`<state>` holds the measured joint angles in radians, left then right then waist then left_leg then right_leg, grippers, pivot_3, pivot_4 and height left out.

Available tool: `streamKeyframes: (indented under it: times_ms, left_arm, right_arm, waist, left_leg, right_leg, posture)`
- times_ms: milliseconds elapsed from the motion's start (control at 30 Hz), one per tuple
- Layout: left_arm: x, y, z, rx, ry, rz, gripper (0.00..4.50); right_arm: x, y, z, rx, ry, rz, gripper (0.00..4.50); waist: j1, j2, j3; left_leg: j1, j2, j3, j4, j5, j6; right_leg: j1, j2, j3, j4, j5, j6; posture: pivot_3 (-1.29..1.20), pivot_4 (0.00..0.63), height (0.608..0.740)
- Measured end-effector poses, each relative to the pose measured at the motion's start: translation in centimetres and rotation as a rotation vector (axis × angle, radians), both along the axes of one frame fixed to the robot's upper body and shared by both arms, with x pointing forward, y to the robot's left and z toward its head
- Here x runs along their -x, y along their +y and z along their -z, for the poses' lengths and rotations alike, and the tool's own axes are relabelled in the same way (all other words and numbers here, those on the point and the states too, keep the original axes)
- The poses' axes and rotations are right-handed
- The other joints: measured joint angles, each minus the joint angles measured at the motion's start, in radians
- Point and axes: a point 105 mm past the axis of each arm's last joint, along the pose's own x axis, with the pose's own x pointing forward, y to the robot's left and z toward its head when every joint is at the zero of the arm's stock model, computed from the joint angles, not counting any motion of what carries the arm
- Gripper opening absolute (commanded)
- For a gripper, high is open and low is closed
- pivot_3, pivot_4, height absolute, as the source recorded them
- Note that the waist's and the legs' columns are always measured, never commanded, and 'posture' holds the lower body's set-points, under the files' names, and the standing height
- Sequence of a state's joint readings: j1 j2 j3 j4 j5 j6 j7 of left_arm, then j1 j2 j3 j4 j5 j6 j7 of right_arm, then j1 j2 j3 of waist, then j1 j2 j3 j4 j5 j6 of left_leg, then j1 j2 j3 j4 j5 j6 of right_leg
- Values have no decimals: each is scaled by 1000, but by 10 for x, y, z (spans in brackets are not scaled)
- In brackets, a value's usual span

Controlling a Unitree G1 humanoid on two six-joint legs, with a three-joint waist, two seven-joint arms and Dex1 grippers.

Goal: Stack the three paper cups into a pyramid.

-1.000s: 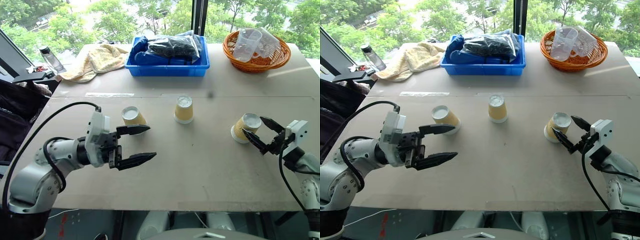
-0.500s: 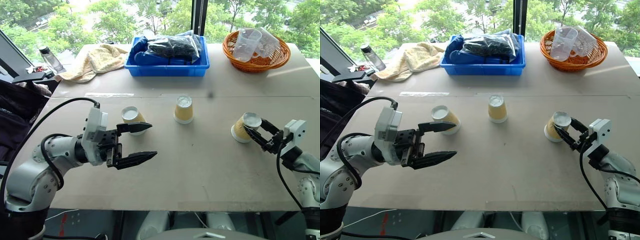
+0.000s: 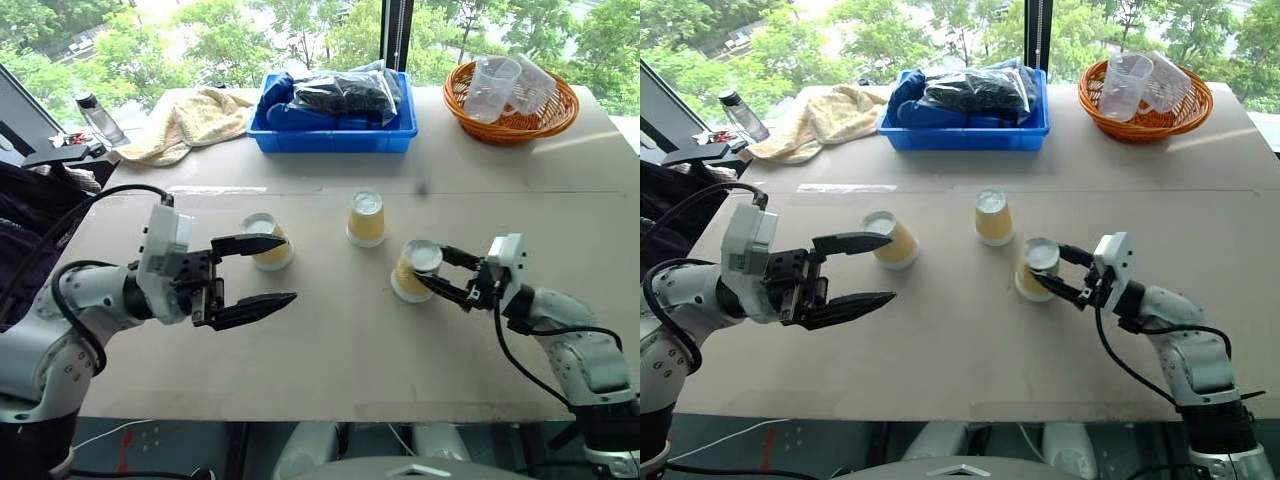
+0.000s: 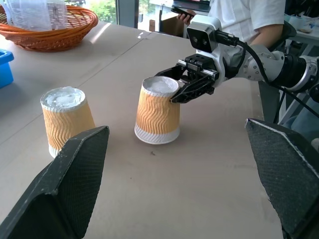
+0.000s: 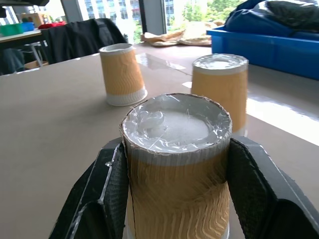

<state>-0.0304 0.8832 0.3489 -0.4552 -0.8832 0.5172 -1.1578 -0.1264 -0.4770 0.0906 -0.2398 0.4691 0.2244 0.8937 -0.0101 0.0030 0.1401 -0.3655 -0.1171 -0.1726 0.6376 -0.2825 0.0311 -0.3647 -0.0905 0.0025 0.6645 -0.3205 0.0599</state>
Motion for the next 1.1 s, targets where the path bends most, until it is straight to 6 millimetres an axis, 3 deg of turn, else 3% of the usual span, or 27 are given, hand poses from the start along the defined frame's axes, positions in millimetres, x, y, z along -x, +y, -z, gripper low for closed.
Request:
streamKeyframes:
  times_ms: [167,367,433,467,567,767,933,1100]
  left_arm:
    - [0,6,0,-14,1,-24,4500]
    - [2,11,3,-23,7,-45,4500]
    - [2,11,3,-23,8,-47,4500]
    - [3,12,4,-24,12,-51,4500]
    - [4,13,7,-24,23,-57,4500]
    - [7,16,9,-26,35,-72,4500]
    - [-1,28,2,-9,2,-153,4500]
    - [-18,33,-12,47,-62,-250,4500]
  right_arm:
    - [13,38,5,-2,1,-211,2053]
    - [10,58,4,25,-35,-319,2053]
    - [11,61,5,28,-31,-336,3036]
    - [12,64,7,39,-27,-356,3246]
    - [17,68,11,53,-19,-389,4487]
    - [14,57,9,43,-22,-360,4487]
    - [-7,25,-23,-50,-73,-209,4487]
    - [-41,31,-66,-153,-191,-57,4487]
  waist:
    - [-13,-1,1]
    - [-13,-1,1]
    - [-12,-1,1]
    - [-12,-1,1]
    - [-13,-1,1]
    - [-10,-1,1]
    - [-8,-2,1]
    - [-16,-2,1]
  left_leg:
    - [0,0,0,0,0,0]
    - [0,0,0,0,0,0]
    - [0,0,0,0,0,0]
    - [0,0,0,0,0,0]
    - [-1,0,0,0,0,0]
    - [0,0,0,0,0,0]
    - [0,0,1,0,0,0]
    - [-1,0,2,1,1,-2]
  right_leg:
    - [-1,0,1,1,0,0]
    - [-3,0,1,1,0,0]
    - [-3,0,1,1,0,0]
    - [-3,0,1,1,0,0]
    - [-3,0,1,1,0,0]
    - [-3,0,2,2,0,0]
    - [-4,1,2,3,0,0]
    - [-7,1,5,10,0,0]
  posture:
    - [0,150,740]
    - [0,150,740]
    - [0,150,740]
    - [0,150,740]
    - [0,150,740]
    - [0,150,740]
    - [0,150,740]
    - [0,150,740]
